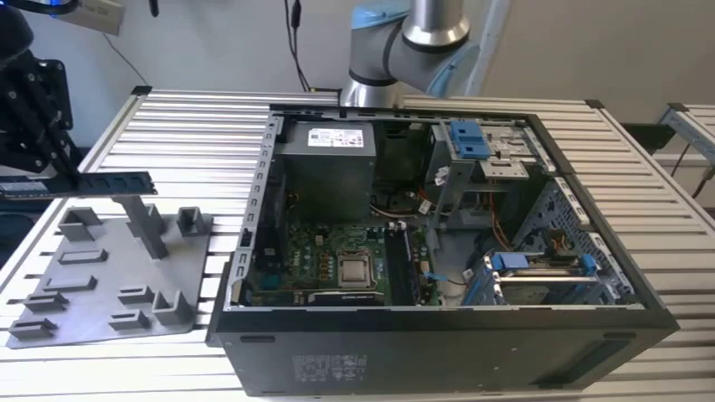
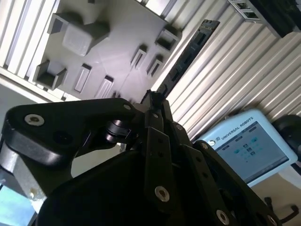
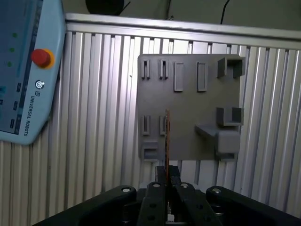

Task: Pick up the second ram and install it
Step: 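Pick up the second ram and move it above second insertion slot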

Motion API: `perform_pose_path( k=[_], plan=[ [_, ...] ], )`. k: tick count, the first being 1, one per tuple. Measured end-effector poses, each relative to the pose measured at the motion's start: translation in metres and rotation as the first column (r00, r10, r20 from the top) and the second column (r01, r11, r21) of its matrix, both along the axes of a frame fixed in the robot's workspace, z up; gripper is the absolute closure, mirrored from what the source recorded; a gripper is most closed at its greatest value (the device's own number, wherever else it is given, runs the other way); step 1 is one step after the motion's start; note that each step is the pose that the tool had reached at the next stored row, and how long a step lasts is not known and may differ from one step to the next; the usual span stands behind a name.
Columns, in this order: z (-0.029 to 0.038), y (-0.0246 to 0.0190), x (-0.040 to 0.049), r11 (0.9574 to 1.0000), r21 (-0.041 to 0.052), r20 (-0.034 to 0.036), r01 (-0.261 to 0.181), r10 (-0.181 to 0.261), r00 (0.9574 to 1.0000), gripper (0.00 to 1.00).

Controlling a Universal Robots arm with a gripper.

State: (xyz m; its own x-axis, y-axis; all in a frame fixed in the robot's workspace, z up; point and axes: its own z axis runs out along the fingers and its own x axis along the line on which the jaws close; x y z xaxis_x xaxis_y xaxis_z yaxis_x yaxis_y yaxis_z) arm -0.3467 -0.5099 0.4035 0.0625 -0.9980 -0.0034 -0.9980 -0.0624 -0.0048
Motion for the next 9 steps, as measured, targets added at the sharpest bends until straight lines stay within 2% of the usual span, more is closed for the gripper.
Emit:
perform_pose_path(
  k=[9],
  plan=[
    [-0.002, 0.0, 0.0114, 1.0, -0.0028, 0.0023, 0.0, 0.0, 1.0, 0.86]
  ],
)
